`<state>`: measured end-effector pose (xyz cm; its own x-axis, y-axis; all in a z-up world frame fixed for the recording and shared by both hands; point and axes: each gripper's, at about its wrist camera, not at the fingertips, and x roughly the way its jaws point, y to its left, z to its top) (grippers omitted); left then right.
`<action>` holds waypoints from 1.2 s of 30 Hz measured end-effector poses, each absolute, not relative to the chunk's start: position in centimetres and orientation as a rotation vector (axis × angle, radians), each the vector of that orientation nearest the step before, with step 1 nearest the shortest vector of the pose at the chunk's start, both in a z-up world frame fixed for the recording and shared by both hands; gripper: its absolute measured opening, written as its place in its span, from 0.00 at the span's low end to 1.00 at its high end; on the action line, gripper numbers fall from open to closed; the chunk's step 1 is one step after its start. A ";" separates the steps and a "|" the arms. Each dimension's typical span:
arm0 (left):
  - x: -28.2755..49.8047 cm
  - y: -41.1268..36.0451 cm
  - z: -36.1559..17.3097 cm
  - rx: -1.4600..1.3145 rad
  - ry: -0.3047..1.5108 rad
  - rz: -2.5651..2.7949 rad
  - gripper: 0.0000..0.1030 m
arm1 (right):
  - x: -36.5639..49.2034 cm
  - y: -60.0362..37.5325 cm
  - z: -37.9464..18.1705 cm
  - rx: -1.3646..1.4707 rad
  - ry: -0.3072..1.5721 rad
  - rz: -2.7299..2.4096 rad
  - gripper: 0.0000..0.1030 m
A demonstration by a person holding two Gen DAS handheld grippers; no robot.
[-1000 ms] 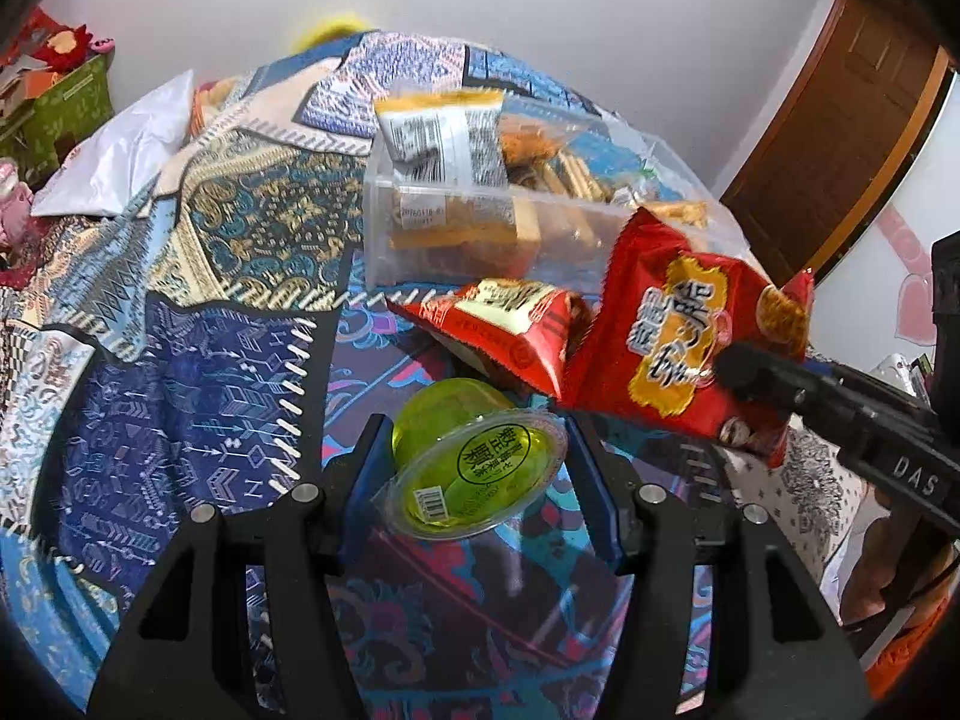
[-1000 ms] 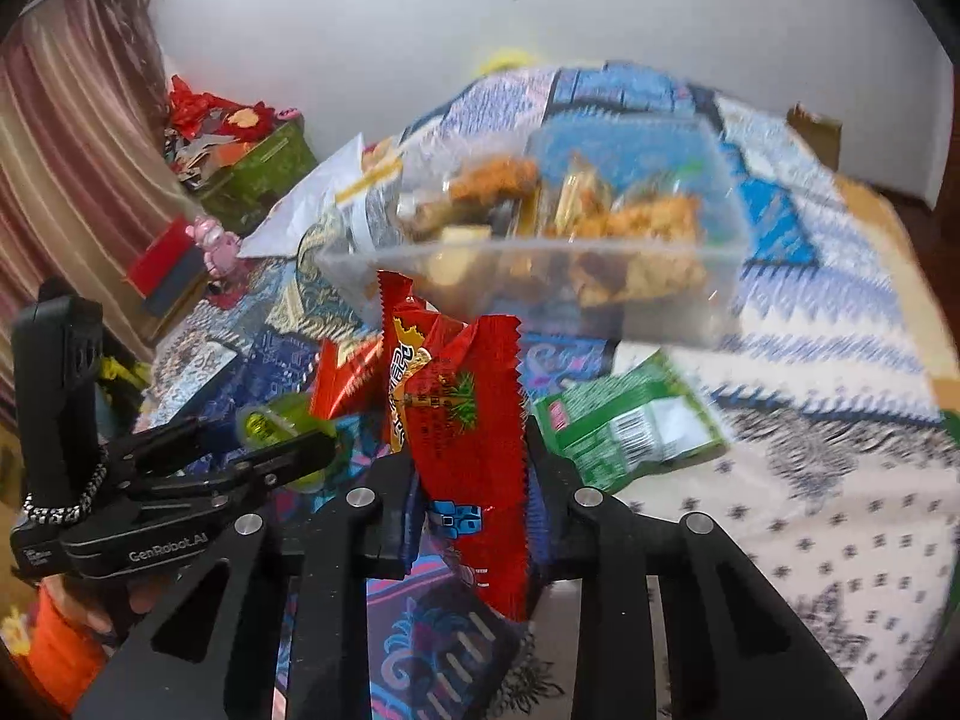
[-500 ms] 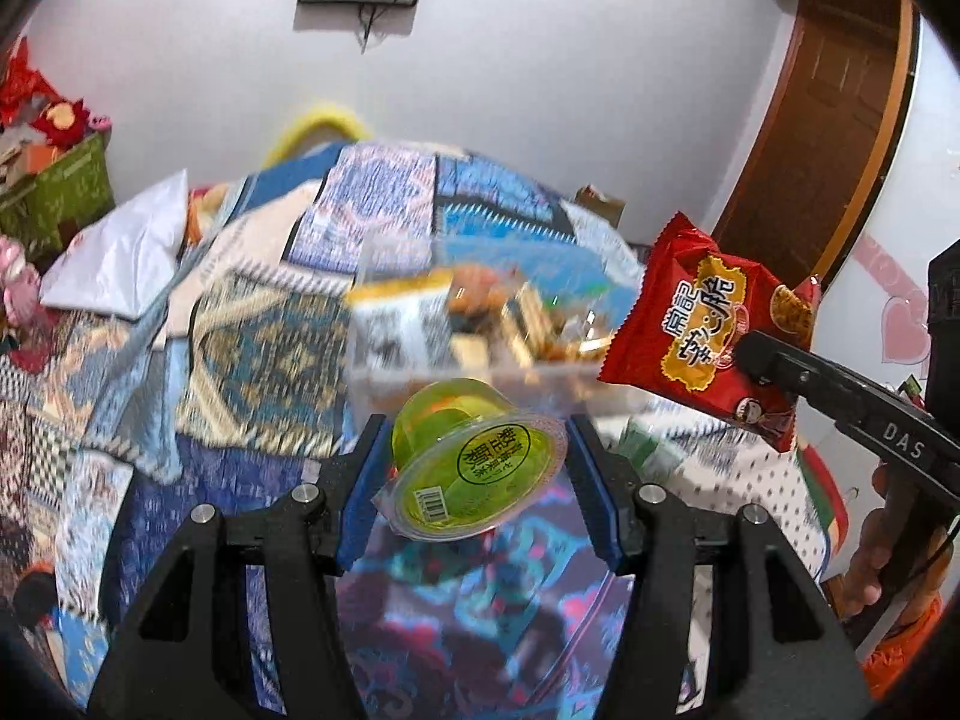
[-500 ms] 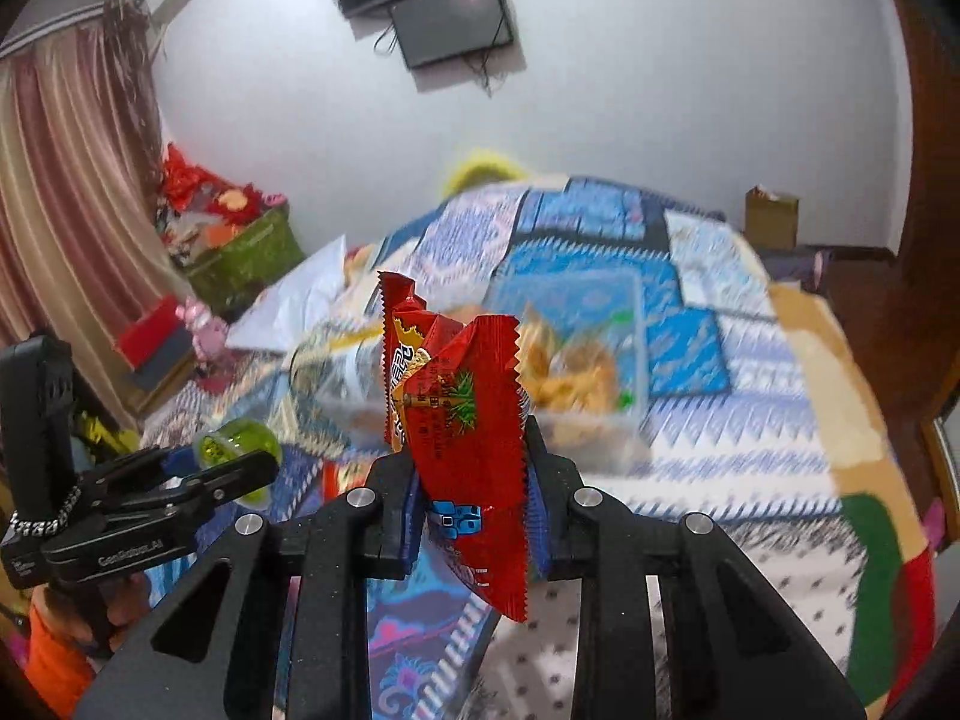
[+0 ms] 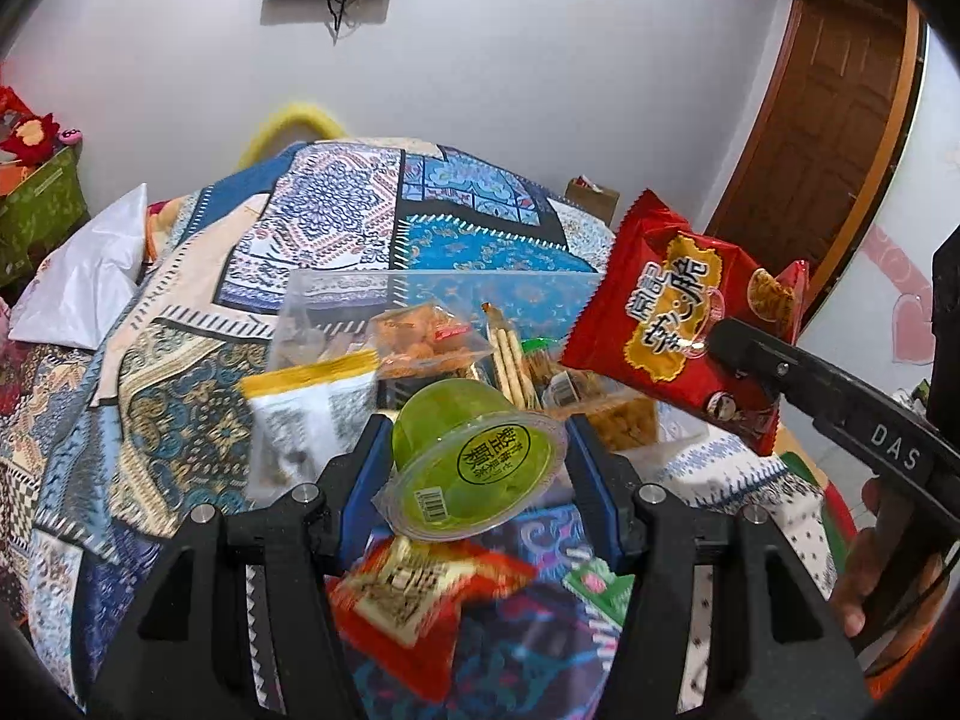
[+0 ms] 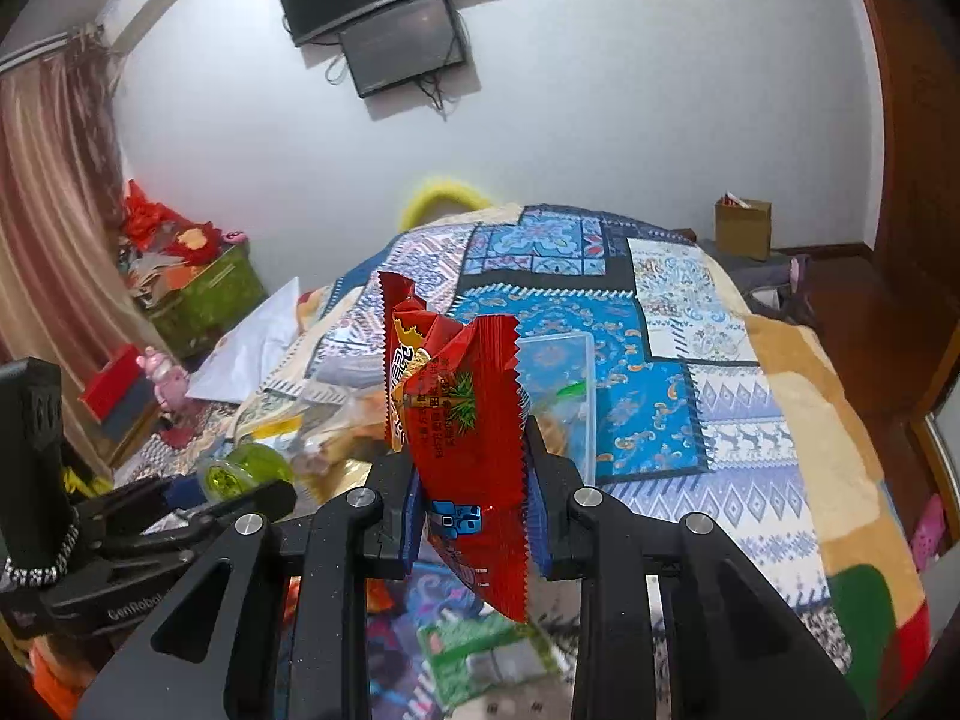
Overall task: Organize snacks
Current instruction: 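Carry jelly cup and red chip bag into the clear box and release both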
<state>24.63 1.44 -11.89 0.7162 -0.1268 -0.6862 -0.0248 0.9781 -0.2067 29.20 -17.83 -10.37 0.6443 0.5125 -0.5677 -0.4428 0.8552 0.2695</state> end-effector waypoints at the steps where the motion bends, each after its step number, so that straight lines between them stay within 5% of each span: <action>1: 25.0 1.2 -12.1 -0.205 0.775 -0.059 0.56 | 29.7 -17.7 -10.7 0.116 0.688 0.547 0.24; 24: 30.2 -0.1 -15.5 -0.155 0.845 -0.048 0.57 | 33.5 -15.3 -14.5 0.086 0.828 0.560 0.27; 29: 29.0 0.1 -14.3 -0.181 0.831 -0.059 0.57 | 33.0 -16.3 -13.9 0.085 0.820 0.534 0.44; 36: 26.0 0.7 -11.0 -0.204 0.768 -0.059 0.58 | 30.9 -17.5 -11.8 0.053 0.772 0.525 0.45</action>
<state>26.03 0.69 -11.04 0.7184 -0.1267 -0.6839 -0.0217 0.9787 -0.2042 30.92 -17.48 -11.83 0.5949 0.4705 -0.6517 -0.4323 0.8708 0.2341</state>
